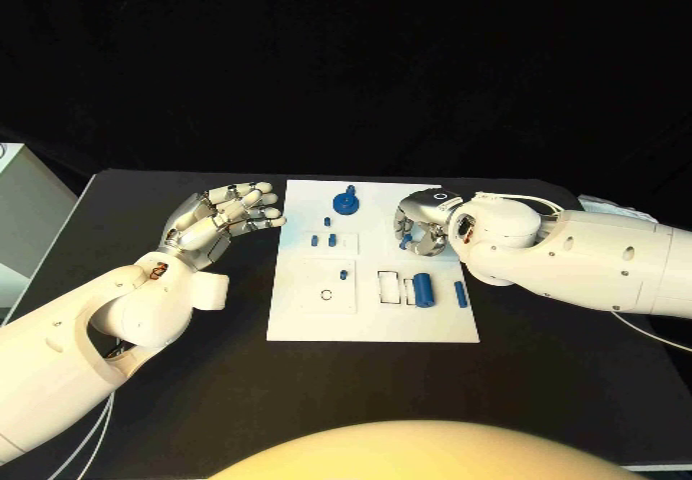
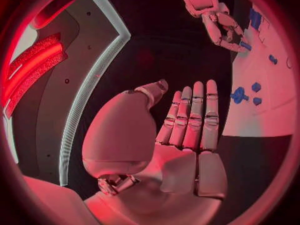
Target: Assemble the parts on the task board
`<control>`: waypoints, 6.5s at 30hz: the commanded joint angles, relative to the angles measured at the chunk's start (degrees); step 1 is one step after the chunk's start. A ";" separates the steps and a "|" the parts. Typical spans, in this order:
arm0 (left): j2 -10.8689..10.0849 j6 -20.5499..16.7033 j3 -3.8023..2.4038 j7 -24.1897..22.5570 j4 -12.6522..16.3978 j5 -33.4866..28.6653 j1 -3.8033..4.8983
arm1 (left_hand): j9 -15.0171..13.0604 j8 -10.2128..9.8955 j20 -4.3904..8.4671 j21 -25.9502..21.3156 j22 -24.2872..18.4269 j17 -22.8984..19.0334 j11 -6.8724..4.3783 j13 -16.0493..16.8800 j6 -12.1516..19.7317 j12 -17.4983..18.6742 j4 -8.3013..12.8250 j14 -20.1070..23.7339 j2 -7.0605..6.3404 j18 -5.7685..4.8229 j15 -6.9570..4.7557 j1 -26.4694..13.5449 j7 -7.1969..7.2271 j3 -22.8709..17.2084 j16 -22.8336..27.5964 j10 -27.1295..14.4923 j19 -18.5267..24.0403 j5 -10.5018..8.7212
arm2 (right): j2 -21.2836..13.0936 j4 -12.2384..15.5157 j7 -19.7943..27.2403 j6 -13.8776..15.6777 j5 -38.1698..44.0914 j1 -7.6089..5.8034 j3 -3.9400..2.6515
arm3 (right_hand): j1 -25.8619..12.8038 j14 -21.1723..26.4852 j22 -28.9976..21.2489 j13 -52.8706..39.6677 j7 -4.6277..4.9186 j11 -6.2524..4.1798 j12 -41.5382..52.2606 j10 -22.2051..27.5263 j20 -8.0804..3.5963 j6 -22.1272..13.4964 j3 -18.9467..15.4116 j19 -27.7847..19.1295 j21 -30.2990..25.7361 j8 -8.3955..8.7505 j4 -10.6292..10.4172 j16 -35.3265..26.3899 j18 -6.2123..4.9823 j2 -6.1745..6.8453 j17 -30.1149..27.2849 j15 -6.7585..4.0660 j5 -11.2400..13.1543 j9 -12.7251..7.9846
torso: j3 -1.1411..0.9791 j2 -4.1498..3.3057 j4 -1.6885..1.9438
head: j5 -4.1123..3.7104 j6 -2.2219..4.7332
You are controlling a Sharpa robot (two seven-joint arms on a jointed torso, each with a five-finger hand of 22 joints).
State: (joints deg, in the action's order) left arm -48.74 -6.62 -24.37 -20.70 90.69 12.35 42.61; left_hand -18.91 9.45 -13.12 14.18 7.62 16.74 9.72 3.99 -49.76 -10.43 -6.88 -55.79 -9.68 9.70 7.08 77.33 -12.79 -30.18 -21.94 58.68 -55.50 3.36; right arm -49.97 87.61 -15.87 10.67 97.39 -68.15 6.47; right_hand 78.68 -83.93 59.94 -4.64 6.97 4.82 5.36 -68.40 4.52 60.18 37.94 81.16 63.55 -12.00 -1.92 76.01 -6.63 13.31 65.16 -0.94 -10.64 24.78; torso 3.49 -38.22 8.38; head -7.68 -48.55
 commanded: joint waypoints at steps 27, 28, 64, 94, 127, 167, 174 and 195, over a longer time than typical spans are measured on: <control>0.35 0.98 -0.04 -0.36 -0.28 -0.04 -0.05 | 0.09 0.45 -0.01 -0.23 -0.13 0.19 0.32 0.10 0.30 -0.11 -0.11 -0.28 0.60 0.71 0.06 0.15 -0.80 0.31 0.32 -0.21 -0.30 -0.23 | -3.85 9.24 -1.09 7.78 0.73 -1.39 -1.15 | 0.67 -1.60 2.76 -1.92 -0.69 -2.48 1.13 -6.22 -1.16 2.28 2.79 0.98 2.24 -2.37 1.28 0.65 0.95 -2.80 0.24 -1.36 5.34 2.01 | -0.04 0.05 -0.07 | -0.13 0.16; 0.37 0.94 -0.04 -0.33 -0.29 -0.04 -0.05 | 0.09 0.45 -0.01 -0.23 -0.13 0.19 0.32 0.10 0.30 -0.11 -0.11 -0.28 0.60 0.71 0.06 0.15 -0.80 0.31 0.32 -0.21 -0.30 -0.23 | -4.01 10.11 -1.06 7.75 0.47 -1.60 -1.26 | 0.67 -1.61 2.83 -1.92 -0.69 -2.48 1.13 -6.23 -1.16 2.28 2.79 1.00 2.30 -2.37 1.29 0.69 0.97 -2.80 0.32 -1.36 5.34 2.01 | -0.04 0.06 -0.09 | -0.11 0.16; 0.77 1.03 -0.05 -0.28 0.23 -0.22 -0.06 | 0.12 0.50 -0.02 -0.31 -0.18 0.28 0.33 0.11 0.33 -0.13 -0.25 -0.29 0.70 0.71 0.07 0.06 -0.81 0.36 0.39 -0.23 -0.34 -0.23 | 8.61 9.66 0.33 8.76 8.04 5.55 0.27 | 0.83 -1.59 2.72 -2.01 -0.56 -2.38 0.90 -6.17 -1.20 2.11 3.21 0.96 2.16 -2.30 1.67 0.60 0.94 -2.71 0.09 -1.34 4.85 2.09 | 0.00 0.06 -0.17 | 1.95 -0.76; 0.63 1.16 -0.05 -0.19 0.05 -0.22 -0.07 | 0.12 0.50 -0.02 -0.31 -0.18 0.28 0.33 0.11 0.33 -0.13 -0.25 -0.29 0.70 0.71 0.07 0.06 -0.81 0.36 0.39 -0.23 -0.34 -0.23 | 9.54 9.08 -0.01 8.91 8.97 6.40 0.28 | 0.77 -1.59 3.06 -2.09 -0.51 -2.34 0.83 -6.25 -1.20 2.13 3.36 1.04 2.43 -2.33 1.82 0.60 1.01 -2.61 0.05 -1.31 4.40 2.16 | -0.08 0.04 -0.33 | 2.60 -1.38; 0.60 1.28 -0.05 -0.10 -0.06 -0.22 -0.09 | 0.23 0.65 -0.05 -0.58 -0.37 0.58 0.33 0.12 0.45 -0.19 -0.39 -0.30 0.73 0.72 0.08 0.05 -0.81 0.55 0.63 -0.32 -0.47 -0.23 | 10.21 8.04 -0.66 7.16 9.24 7.48 0.41 | 0.67 -1.55 2.91 -2.18 -0.47 -2.32 0.76 -6.34 -1.19 2.18 3.50 0.97 2.26 -2.36 1.96 0.52 0.97 -2.53 -0.12 -1.29 4.19 2.24 | -0.10 0.00 -0.28 | 2.92 -1.45; 0.62 1.63 -0.05 0.28 -0.16 -0.22 -0.10 | 0.29 0.70 -0.07 -0.70 -0.45 0.71 0.35 0.12 0.53 -0.21 -0.47 -0.28 0.73 0.71 0.10 0.02 -0.83 0.64 0.76 -0.39 -0.52 -0.23 | 11.51 4.83 -0.59 11.71 12.08 8.25 0.88 | 4.46 3.82 -17.27 0.81 1.27 1.89 1.09 15.31 2.02 -11.21 -17.16 -6.25 -20.40 6.90 -4.53 -8.46 -2.74 0.83 -14.11 2.17 1.32 -1.89 | -0.13 0.02 -0.29 | 3.08 -1.11; 0.61 1.65 -0.05 0.29 -0.20 -0.22 -0.10 | 0.29 0.70 -0.07 -0.70 -0.45 0.71 0.35 0.12 0.53 -0.21 -0.47 -0.28 0.73 0.71 0.10 0.02 -0.83 0.64 0.76 -0.39 -0.52 -0.23 | 10.67 5.59 -0.47 13.28 11.80 8.25 0.87 | 5.82 3.87 -17.75 0.81 1.33 1.92 2.05 16.07 2.04 -11.28 -19.01 -5.97 -21.18 7.11 -6.76 -8.61 -2.78 1.04 -14.49 2.19 1.37 -2.07 | -0.14 0.00 -0.37 | 3.00 -0.93; 0.42 1.79 -0.04 0.17 -0.82 -0.27 -0.16 | 0.29 0.70 -0.07 -0.70 -0.45 0.71 0.35 0.12 0.53 -0.21 -0.47 -0.28 0.73 0.71 0.10 0.02 -0.83 0.64 0.76 -0.39 -0.52 -0.23 | -2.30 11.59 10.59 22.01 -27.52 2.47 -0.47 | 7.12 2.69 -17.91 0.59 3.04 0.87 8.46 6.05 1.22 -6.20 -16.17 -4.06 -22.40 5.60 -14.23 -8.65 -2.68 0.76 -14.45 1.29 -5.10 -2.23 | -0.29 0.09 -1.08 | 0.63 0.01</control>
State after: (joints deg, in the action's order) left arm -48.40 -5.95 -24.38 -20.07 89.89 12.29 42.52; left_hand -18.68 9.98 -13.32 13.70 7.23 17.39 9.93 4.04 -49.56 -10.43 -7.27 -55.79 -9.47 9.70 7.08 77.55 -12.59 -29.80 -21.50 58.47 -55.70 3.36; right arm -51.97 98.89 -10.35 30.60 84.76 -65.58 5.96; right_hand 86.25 -80.90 42.03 -3.99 10.00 5.98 13.64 -61.44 5.63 53.91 21.43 76.83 41.12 -6.34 -15.96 67.28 -8.44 14.24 50.66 0.32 -15.52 22.52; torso 3.25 -38.15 7.59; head -6.55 -48.66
